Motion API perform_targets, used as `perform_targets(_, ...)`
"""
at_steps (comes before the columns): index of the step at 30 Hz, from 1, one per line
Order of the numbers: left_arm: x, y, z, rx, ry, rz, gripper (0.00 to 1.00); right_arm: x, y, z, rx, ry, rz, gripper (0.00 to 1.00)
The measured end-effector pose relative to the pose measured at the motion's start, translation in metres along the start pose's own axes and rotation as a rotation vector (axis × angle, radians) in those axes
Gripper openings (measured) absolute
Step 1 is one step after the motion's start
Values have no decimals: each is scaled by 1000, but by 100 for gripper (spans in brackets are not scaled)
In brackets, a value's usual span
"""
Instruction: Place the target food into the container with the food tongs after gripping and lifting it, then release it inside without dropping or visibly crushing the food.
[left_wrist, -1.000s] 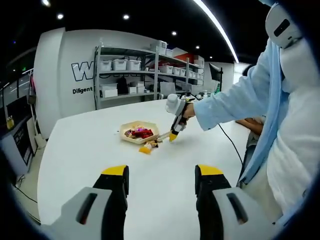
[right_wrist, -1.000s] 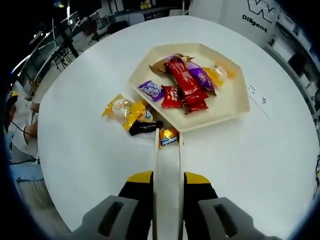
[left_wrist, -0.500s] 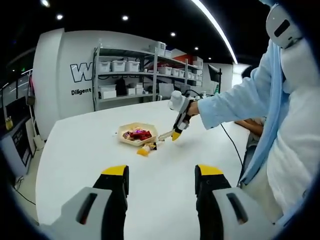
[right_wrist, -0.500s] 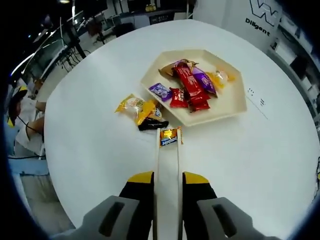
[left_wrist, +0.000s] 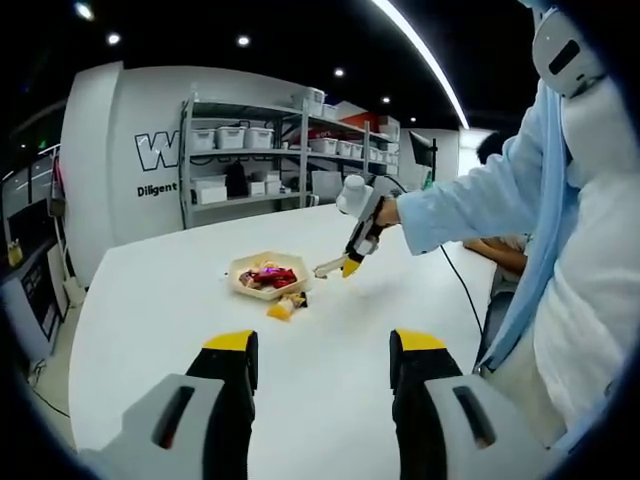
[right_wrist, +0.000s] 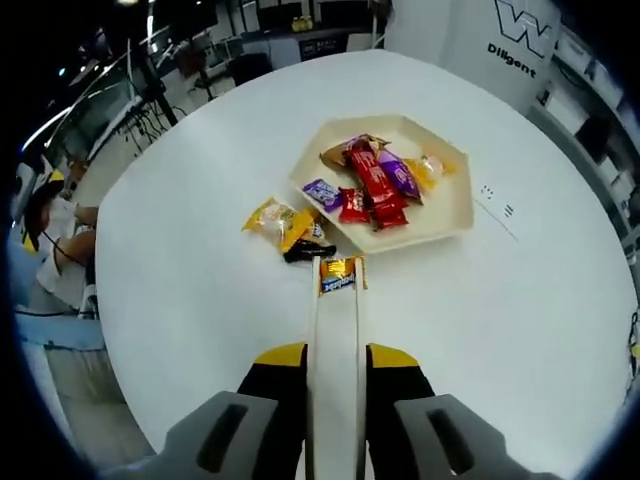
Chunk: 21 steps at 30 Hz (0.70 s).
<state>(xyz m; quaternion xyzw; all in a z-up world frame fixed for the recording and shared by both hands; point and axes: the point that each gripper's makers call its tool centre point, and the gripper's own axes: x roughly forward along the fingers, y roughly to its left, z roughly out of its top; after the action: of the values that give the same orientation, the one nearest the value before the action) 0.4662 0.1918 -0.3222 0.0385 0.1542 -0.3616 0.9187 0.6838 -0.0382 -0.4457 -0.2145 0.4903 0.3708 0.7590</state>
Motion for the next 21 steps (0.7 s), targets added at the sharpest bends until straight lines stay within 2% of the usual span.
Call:
perform_targets(3, -3, -1, 0, 1, -2, 5, 51, -8, 0, 11, -1, -28, -8, 13)
perform_targets(8, -6, -2, 1, 0, -5, 14, 51, -10, -6, 24, -6, -53, -20, 13)
perform_targets(14, -14, -3, -2, -6, -5, 32, 51, -15, -19, 55, -23, -82, -42, 13)
perform_targets(21, -19, -1, -6, -18, 1, 57, 51, -12, -28, 74, -39, -76, -58, 13)
